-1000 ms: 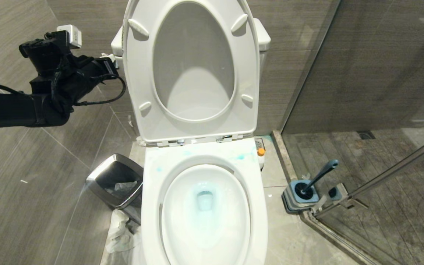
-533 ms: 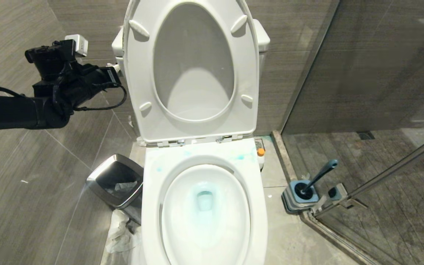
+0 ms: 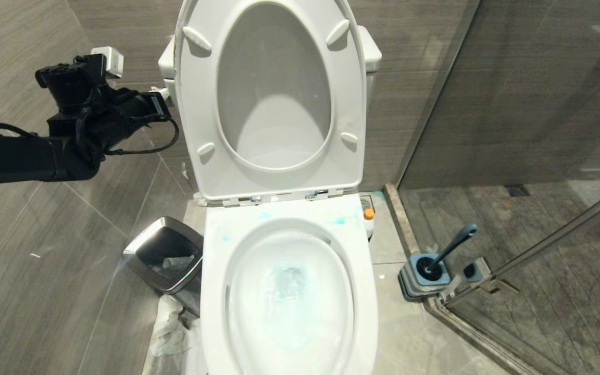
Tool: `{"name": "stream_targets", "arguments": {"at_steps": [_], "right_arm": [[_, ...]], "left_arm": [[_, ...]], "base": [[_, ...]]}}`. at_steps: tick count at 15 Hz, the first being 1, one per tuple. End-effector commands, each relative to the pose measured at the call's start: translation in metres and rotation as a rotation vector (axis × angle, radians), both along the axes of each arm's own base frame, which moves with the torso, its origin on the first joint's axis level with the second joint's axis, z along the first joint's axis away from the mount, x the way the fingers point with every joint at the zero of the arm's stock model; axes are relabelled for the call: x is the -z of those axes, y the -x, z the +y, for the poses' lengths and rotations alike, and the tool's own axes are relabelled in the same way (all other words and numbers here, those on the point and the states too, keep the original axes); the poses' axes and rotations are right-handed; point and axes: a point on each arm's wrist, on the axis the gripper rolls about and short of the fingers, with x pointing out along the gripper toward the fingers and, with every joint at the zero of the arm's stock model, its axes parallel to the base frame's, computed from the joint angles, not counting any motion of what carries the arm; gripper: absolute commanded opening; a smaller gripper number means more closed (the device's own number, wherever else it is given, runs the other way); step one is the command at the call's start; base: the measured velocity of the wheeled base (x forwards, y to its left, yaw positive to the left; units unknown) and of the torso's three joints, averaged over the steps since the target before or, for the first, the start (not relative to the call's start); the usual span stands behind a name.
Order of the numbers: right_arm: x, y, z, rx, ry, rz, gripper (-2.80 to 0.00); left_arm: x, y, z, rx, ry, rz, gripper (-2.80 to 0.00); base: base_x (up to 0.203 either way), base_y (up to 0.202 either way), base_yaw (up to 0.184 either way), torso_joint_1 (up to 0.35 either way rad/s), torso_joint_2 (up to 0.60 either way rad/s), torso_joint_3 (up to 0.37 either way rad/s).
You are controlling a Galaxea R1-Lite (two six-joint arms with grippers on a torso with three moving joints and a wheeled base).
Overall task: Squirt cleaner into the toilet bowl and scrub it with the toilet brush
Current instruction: Flush the toilet
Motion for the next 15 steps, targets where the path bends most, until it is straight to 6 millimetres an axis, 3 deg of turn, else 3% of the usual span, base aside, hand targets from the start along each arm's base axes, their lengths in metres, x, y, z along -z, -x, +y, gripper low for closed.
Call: {"name": "stream_targets", "arguments": {"at_steps": [1, 8, 15], "right_arm": [[0.000, 0.000, 0.000, -0.001, 0.000, 0.001, -2.80], [0.000, 0.000, 0.000, -0.001, 0.000, 0.001, -2.80], [0.000, 0.000, 0.000, -0.001, 0.000, 0.001, -2.80]], "left_arm": [[-0.002, 0.001, 0.002, -0.005, 0.001, -0.008, -2.80], [-0.032, 0.021, 0.020, -0.028, 0.007, -0.071, -2.80], [-0.092, 0.077, 0.077, -0.139, 0.005, -0.202, -2.80]], "base": [[0.000, 0.000, 0.000, 0.000, 0.00, 0.000], [0.000, 0.000, 0.000, 0.000, 0.00, 0.000], [0.000, 0.000, 0.000, 0.000, 0.00, 0.000]]}}
